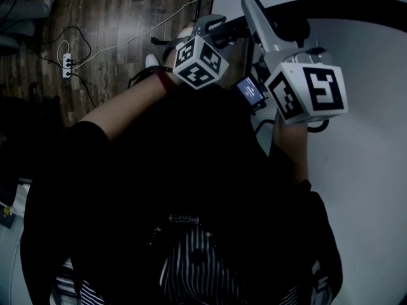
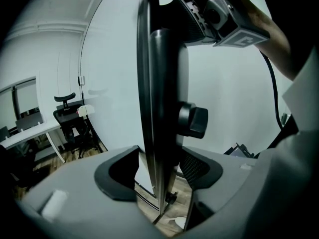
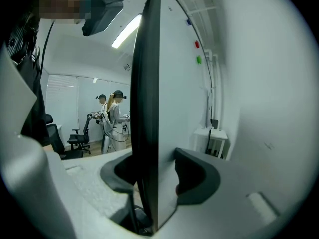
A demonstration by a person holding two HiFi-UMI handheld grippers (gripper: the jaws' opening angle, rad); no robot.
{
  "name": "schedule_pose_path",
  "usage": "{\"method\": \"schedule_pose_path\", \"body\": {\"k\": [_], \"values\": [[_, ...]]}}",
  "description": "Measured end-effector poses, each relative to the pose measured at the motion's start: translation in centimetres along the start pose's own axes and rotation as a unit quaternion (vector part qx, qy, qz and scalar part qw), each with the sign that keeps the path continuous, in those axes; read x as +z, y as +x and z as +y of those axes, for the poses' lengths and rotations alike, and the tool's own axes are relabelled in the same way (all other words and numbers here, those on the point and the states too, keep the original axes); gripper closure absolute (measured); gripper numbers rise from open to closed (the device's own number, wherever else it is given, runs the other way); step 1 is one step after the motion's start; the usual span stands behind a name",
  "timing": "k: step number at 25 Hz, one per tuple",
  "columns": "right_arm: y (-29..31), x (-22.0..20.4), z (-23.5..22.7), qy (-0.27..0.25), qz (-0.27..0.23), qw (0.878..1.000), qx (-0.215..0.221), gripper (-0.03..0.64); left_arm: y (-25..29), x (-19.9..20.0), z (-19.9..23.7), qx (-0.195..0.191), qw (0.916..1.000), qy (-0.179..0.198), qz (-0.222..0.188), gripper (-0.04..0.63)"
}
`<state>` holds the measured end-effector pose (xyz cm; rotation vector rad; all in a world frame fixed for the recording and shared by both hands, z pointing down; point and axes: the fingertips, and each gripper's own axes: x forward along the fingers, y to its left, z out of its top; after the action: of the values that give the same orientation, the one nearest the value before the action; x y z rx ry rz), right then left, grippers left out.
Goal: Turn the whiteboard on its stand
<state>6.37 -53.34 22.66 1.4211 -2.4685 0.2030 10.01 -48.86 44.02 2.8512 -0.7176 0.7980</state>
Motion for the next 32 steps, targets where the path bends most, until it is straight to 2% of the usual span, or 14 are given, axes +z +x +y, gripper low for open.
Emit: {"method": "schedule_pose_path", "body": {"k": [8,9,13,15,17,18,20,22,26,28,32], "values": [[-2.0,1.3,0.8,-0.012,-0.009,1.000,0.000,0.417,-1.4,1.3,-1.7,0.000,1.0000,-0.003,-0.006,0.336],[-2.5,1.3,1.4,-0.022,-0.006,1.000,-0.001,0.418,-2.1,1.2,-1.9,-0.005,0.9999,-0.007,-0.012,0.334],[-7.1,1.0,3.6,-0.101,0.012,0.995,0.008,0.422,-5.2,2.3,-2.1,-0.020,0.9978,-0.027,-0.056,0.258],[-9.5,0.1,2.5,-0.104,0.009,0.994,0.017,0.436,-6.2,3.2,-1.2,-0.022,0.9956,-0.027,-0.087,0.261],[-11.9,-1.6,0.8,-0.069,0.005,0.997,0.016,0.528,-8.3,3.5,-0.6,-0.018,0.9927,-0.028,-0.116,0.321],[-13.0,-2.3,0.4,-0.037,0.005,0.999,0.016,0.604,-10.2,3.5,-0.6,-0.017,0.9906,-0.037,-0.131,0.343],[-14.8,-3.2,0.6,0.029,0.009,0.999,0.016,0.615,-14.6,3.8,-0.7,-0.014,0.9853,-0.067,-0.156,0.423],[-15.3,-3.3,1.5,0.053,0.013,0.998,0.014,0.617,-18.6,4.7,-0.2,-0.006,0.9785,-0.106,-0.177,0.576],[-14.6,-3.9,4.9,0.057,0.016,0.998,0.029,0.617,-22.8,6.2,0.6,0.008,0.9619,-0.178,-0.208,0.589],[-14.0,-4.5,6.2,0.051,0.015,0.997,0.051,0.617,-22.5,6.1,0.7,0.009,0.9585,-0.190,-0.212,0.589],[-12.9,-5.9,8.0,0.042,0.026,0.996,0.080,0.617,-22.1,4.0,0.5,0.018,0.9540,-0.233,-0.188,0.589]]}}
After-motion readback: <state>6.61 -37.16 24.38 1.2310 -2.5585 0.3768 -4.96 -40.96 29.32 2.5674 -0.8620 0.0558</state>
